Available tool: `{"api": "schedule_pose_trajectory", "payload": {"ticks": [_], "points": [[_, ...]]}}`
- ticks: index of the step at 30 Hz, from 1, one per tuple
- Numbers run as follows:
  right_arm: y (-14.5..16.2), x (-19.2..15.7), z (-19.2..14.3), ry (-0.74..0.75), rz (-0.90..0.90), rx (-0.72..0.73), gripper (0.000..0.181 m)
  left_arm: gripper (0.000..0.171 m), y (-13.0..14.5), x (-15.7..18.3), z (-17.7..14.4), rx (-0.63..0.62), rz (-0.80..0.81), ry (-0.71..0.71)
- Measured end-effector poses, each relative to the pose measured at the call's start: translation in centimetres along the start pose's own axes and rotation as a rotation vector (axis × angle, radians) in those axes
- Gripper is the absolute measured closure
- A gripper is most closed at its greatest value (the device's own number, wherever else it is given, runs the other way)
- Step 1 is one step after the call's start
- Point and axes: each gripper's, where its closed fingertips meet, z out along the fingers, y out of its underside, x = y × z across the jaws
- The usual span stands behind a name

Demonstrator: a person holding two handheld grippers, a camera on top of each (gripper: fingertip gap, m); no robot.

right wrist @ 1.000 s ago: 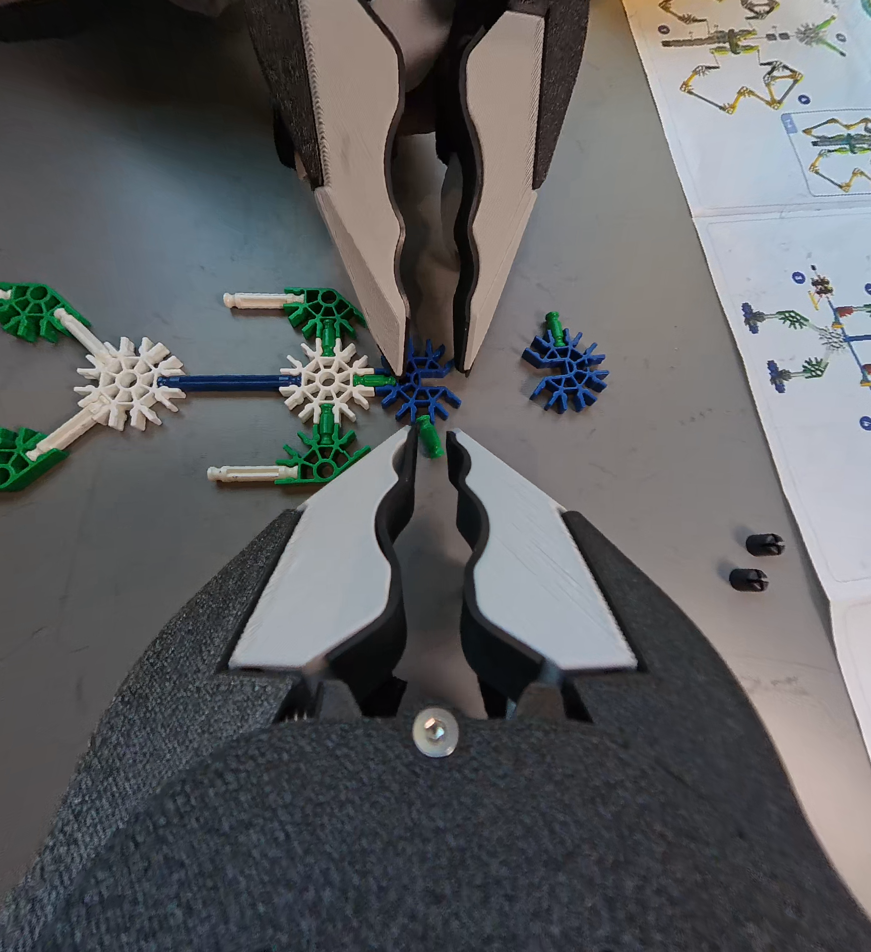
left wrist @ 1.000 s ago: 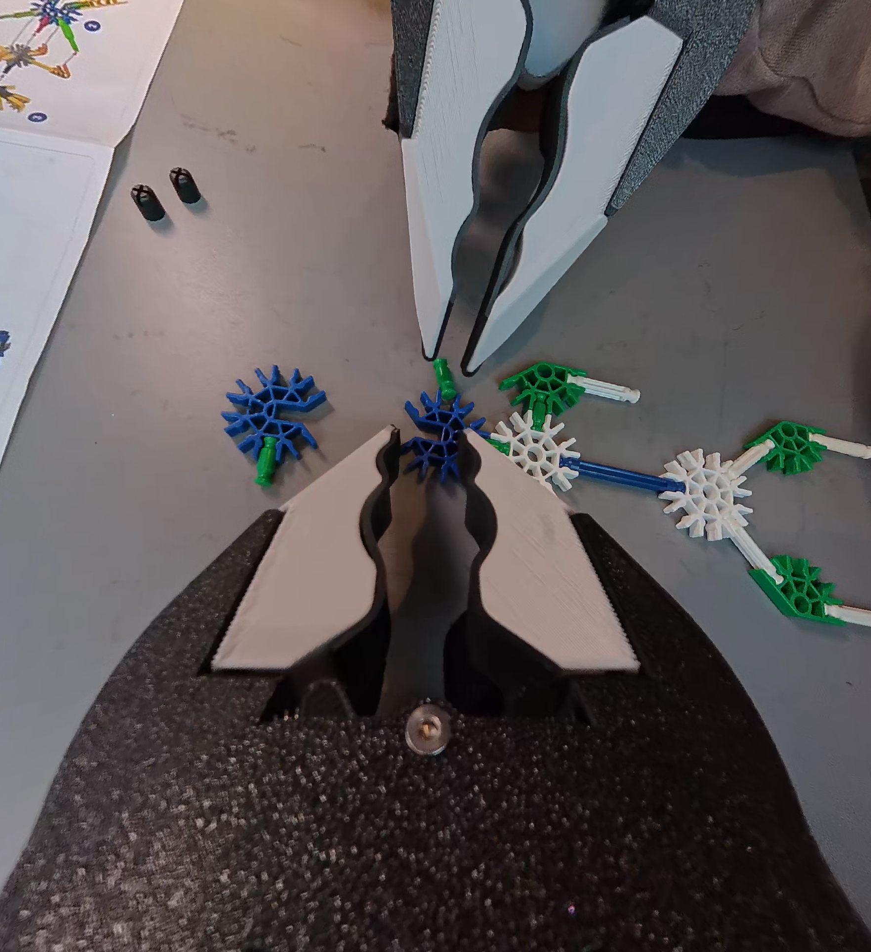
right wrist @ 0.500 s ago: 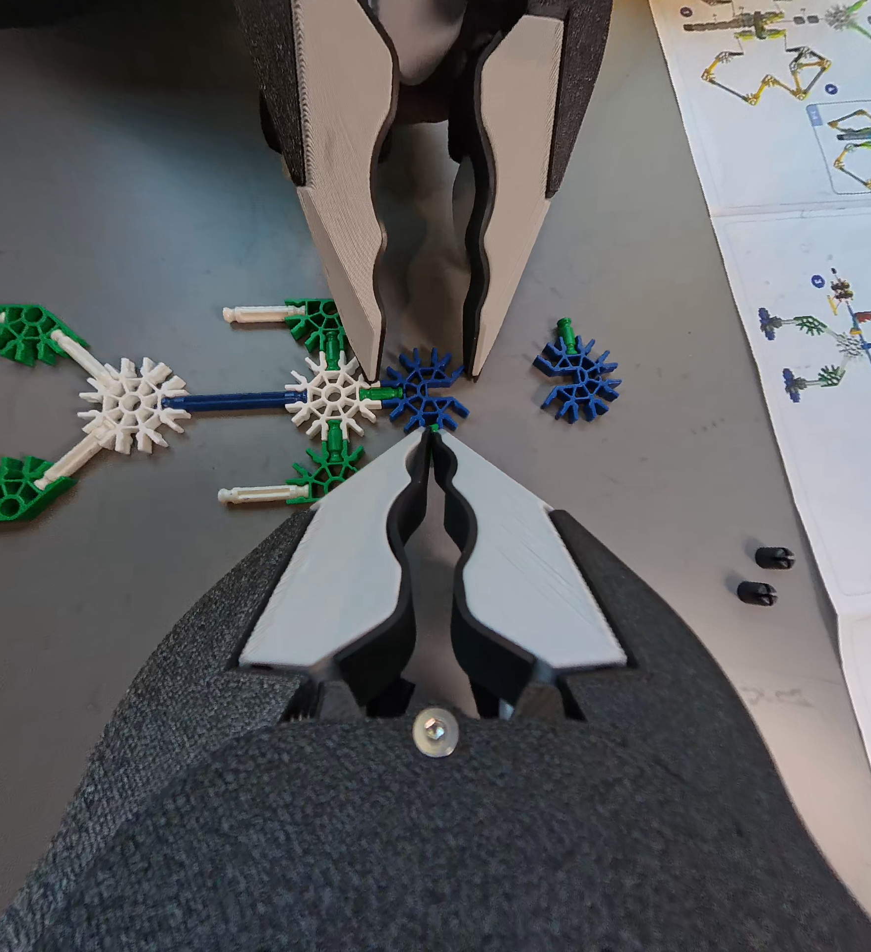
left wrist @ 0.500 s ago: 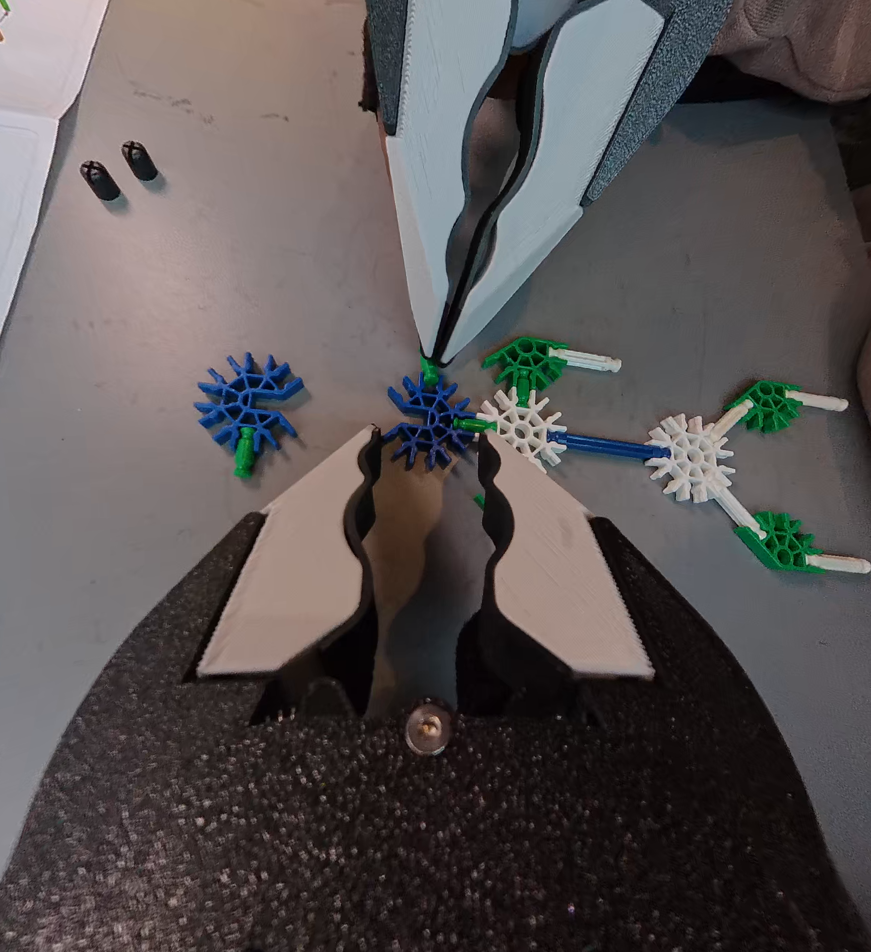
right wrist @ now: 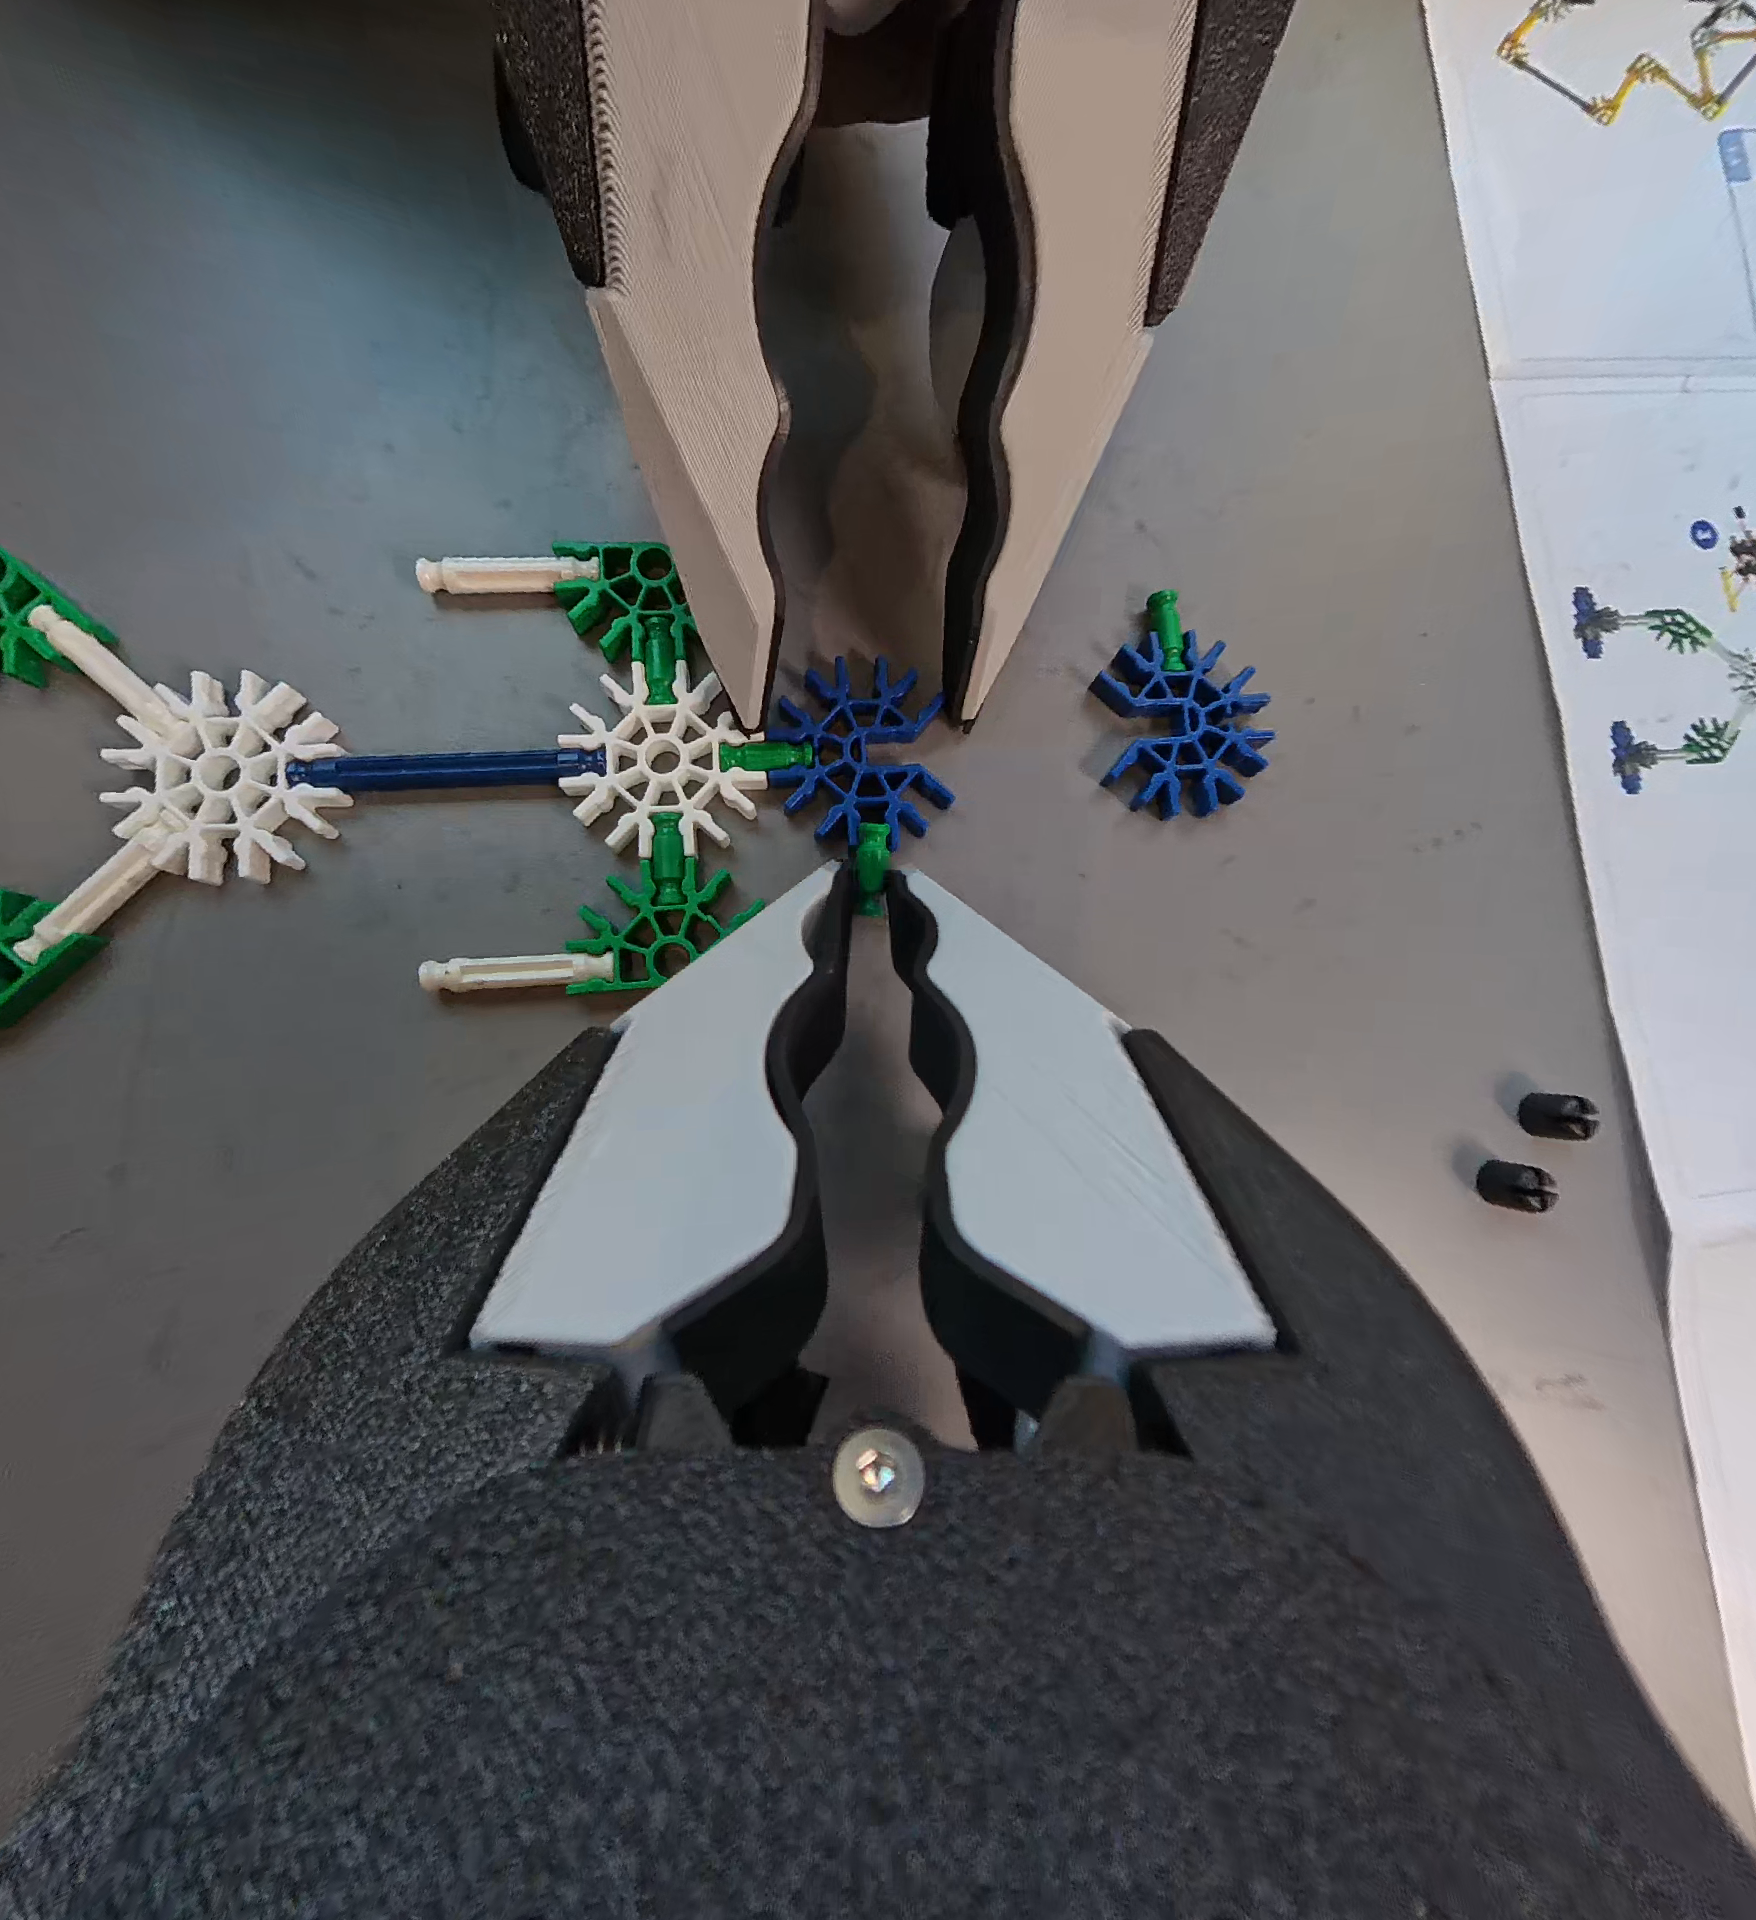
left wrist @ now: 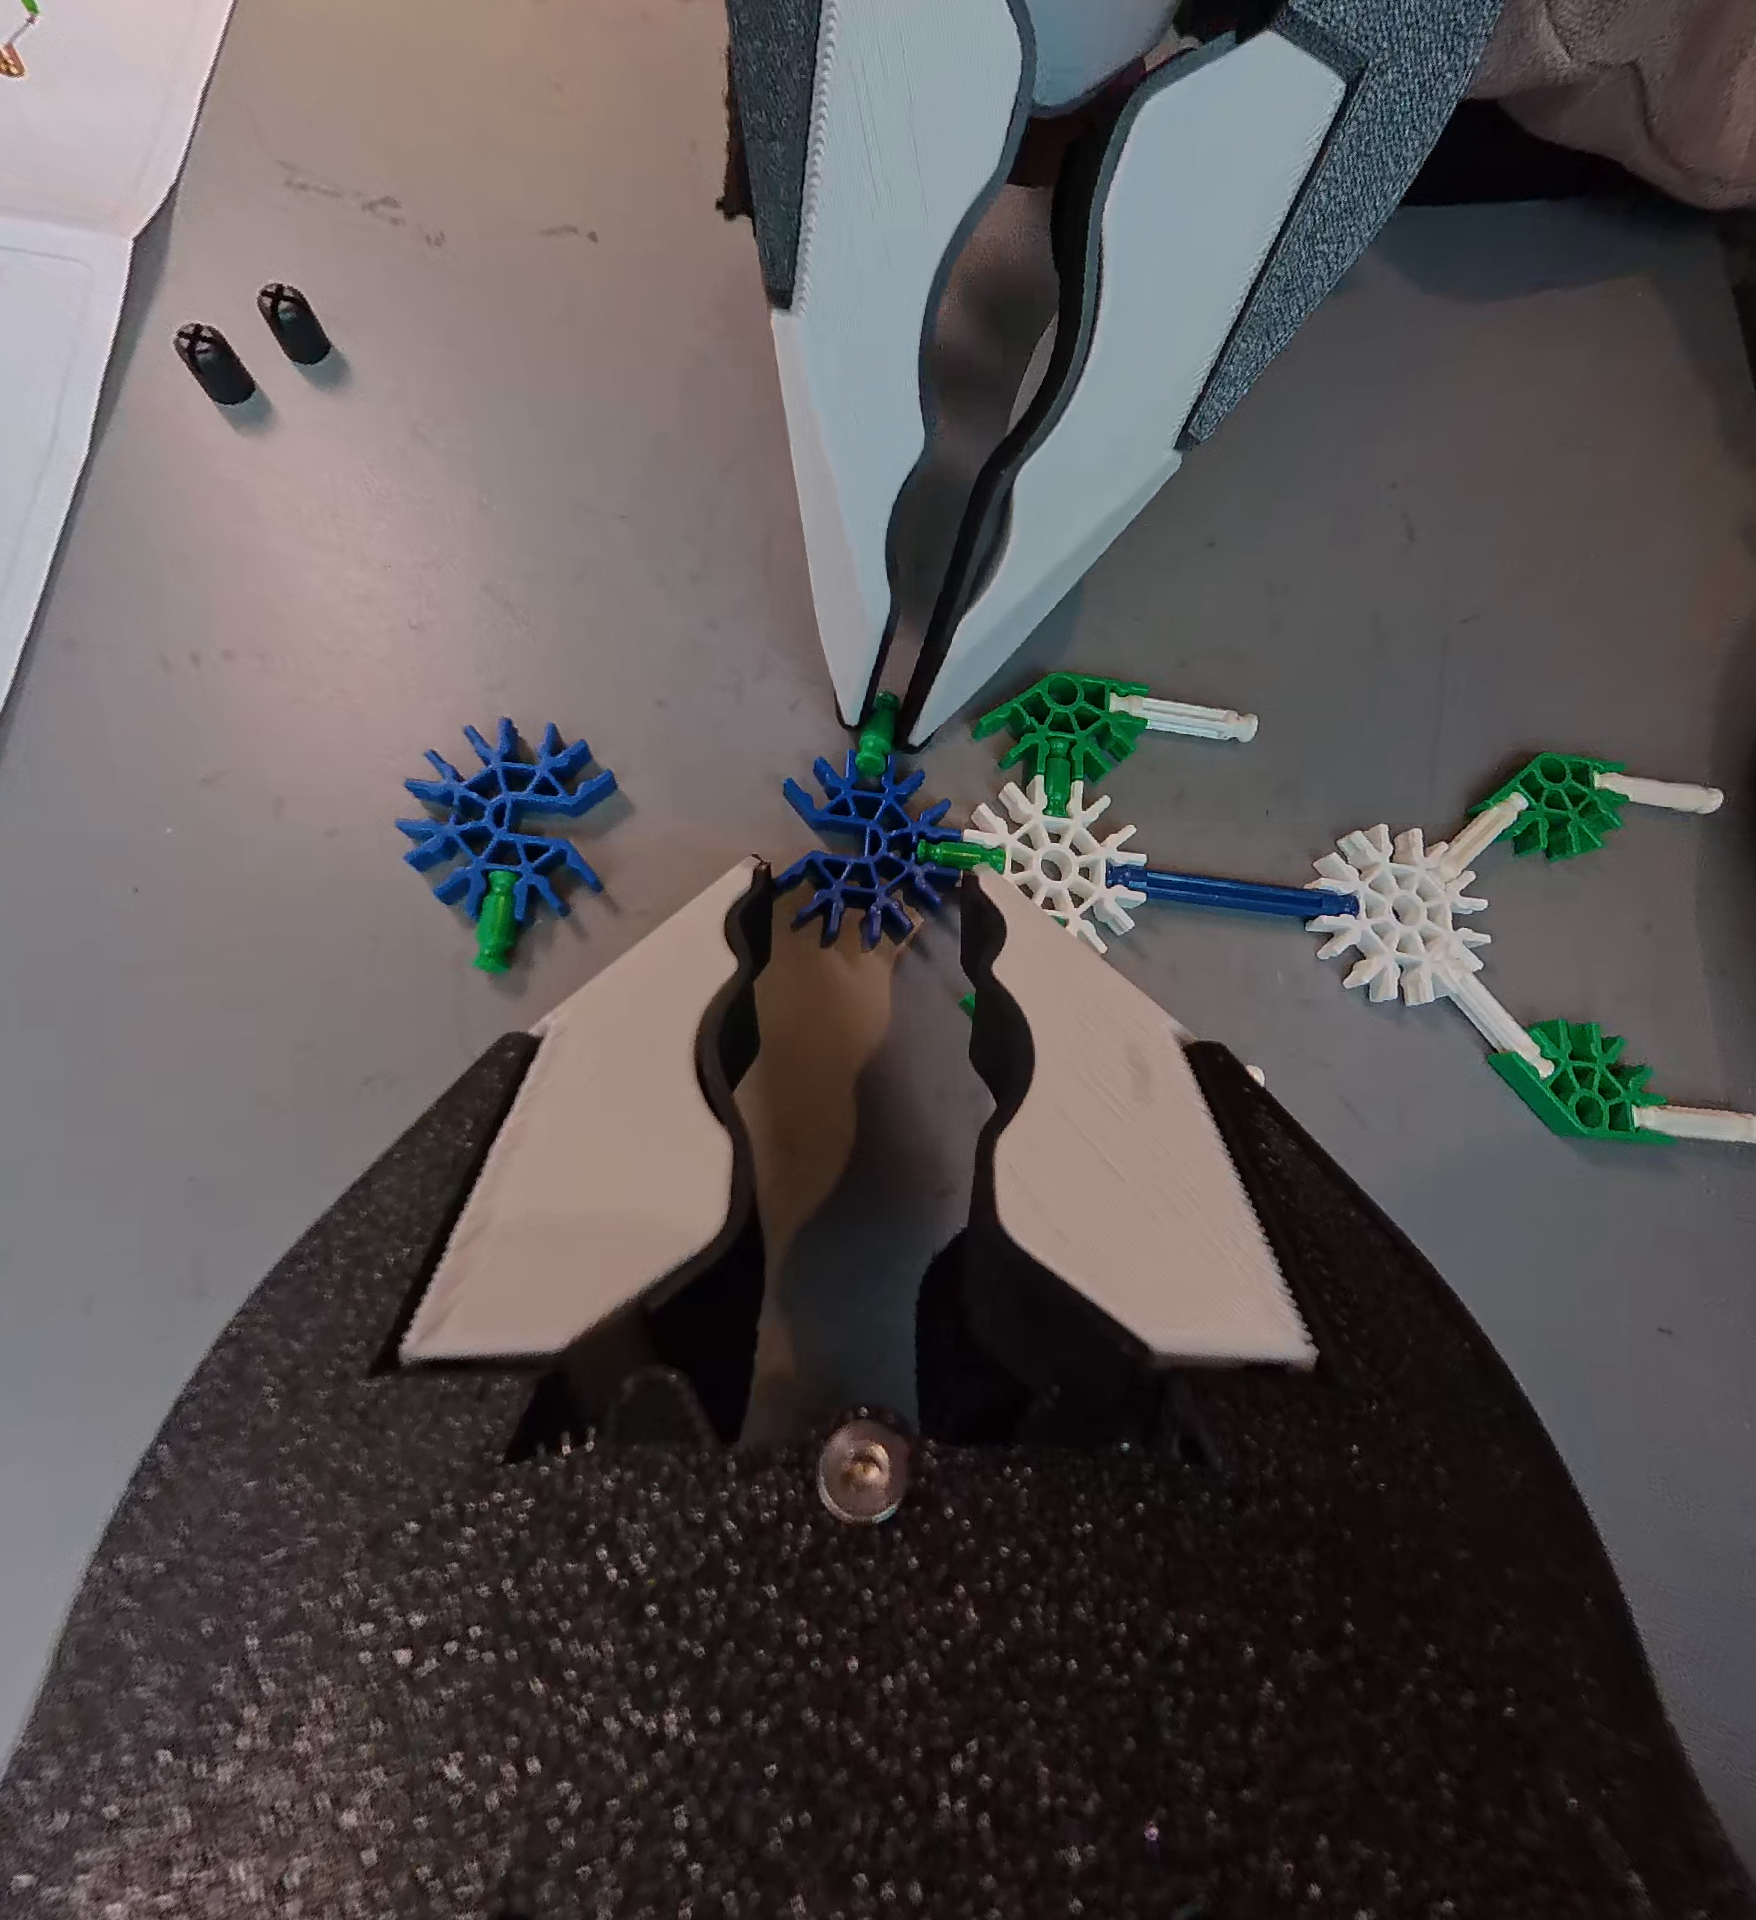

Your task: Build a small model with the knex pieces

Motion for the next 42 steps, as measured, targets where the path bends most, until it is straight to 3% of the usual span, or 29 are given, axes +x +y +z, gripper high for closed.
{"api": "schedule_pose_trajectory", "payload": {"ticks": [1, 20, 31, 37, 42], "points": [[0.0, 0.0, 0.0, -0.005, 0.001, -0.005, 0.177, 0.137, 0.0, 0.0, 0.0, -0.002, -0.005, -0.002], [-0.4, 0.4, -0.5, 0.003, -0.03, -0.011, 0.172, 0.14, -0.2, -0.2, 0.1, -0.002, -0.025, -0.017], [-1.0, 0.2, -0.1, -0.03, 0.011, 0.013, 0.181, 0.14, -0.2, -0.2, 0.1, 0.003, -0.029, -0.012], [-0.9, 0.2, 0.0, -0.092, 0.066, -0.064, 0.181, 0.14, -0.2, -0.2, 0.1, 0.011, -0.04, -0.011], [-0.8, 0.2, 0.1, -0.144, 0.043, -0.236, 0.181, 0.141, -0.2, -0.2, 0.1, 0.013, -0.042, -0.014]]}}
